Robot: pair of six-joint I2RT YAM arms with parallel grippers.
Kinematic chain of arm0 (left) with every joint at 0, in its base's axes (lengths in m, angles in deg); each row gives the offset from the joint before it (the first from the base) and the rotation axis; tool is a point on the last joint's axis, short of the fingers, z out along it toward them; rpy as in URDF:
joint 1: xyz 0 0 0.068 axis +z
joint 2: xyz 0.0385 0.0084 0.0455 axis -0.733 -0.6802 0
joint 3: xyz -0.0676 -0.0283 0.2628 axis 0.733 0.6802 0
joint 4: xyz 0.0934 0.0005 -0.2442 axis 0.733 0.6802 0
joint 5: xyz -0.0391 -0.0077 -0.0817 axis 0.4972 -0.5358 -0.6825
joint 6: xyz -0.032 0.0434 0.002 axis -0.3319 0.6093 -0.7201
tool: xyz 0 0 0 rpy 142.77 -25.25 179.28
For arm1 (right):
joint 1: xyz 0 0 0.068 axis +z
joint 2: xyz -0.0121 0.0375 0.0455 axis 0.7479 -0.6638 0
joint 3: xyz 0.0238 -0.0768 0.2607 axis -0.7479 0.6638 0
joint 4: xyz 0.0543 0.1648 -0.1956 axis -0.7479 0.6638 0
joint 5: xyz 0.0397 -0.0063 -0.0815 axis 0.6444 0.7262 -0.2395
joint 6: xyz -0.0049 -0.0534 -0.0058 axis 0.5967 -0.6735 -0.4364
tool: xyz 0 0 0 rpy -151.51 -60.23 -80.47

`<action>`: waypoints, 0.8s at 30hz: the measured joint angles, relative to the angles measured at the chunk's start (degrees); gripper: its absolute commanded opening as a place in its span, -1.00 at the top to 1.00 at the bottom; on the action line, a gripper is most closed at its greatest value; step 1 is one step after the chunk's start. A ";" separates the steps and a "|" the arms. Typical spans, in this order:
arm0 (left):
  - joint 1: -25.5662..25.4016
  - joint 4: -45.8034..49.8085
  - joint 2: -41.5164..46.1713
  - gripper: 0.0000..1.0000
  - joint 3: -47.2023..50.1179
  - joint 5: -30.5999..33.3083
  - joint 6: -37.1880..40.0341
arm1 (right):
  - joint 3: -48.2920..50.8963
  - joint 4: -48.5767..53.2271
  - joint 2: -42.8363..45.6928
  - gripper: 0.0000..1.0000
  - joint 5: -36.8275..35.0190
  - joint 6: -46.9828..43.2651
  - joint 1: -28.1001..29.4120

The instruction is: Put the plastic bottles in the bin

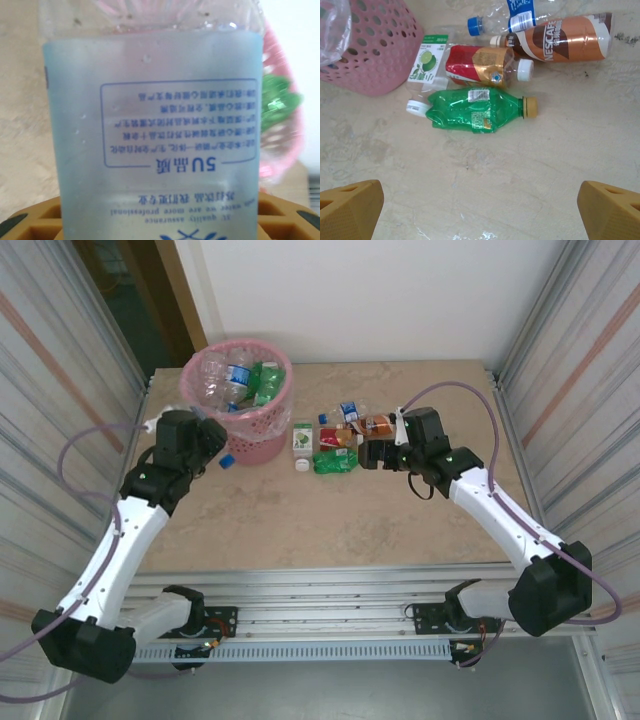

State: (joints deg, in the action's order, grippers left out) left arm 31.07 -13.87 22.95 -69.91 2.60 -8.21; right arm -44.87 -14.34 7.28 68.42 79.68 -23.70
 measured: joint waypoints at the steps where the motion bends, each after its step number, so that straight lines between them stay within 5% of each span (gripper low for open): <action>1: 0.00 -0.15 -0.79 0.17 -1.95 0.00 0.28 | 0.24 0.00 0.00 -0.95 -0.11 0.15 0.00; 10: 1.92 -3.17 -14.32 0.13 -18.99 -0.07 2.29 | 1.70 -0.02 0.74 -0.95 -0.39 0.98 0.00; 24: 5.97 1.60 -31.01 -0.02 -31.45 -1.27 2.10 | 1.86 -0.02 1.36 -0.95 -0.39 1.90 0.00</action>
State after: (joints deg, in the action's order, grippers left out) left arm 37.03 -12.27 -8.06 -101.37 1.33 -6.11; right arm -43.01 -14.37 8.63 68.02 81.58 -23.70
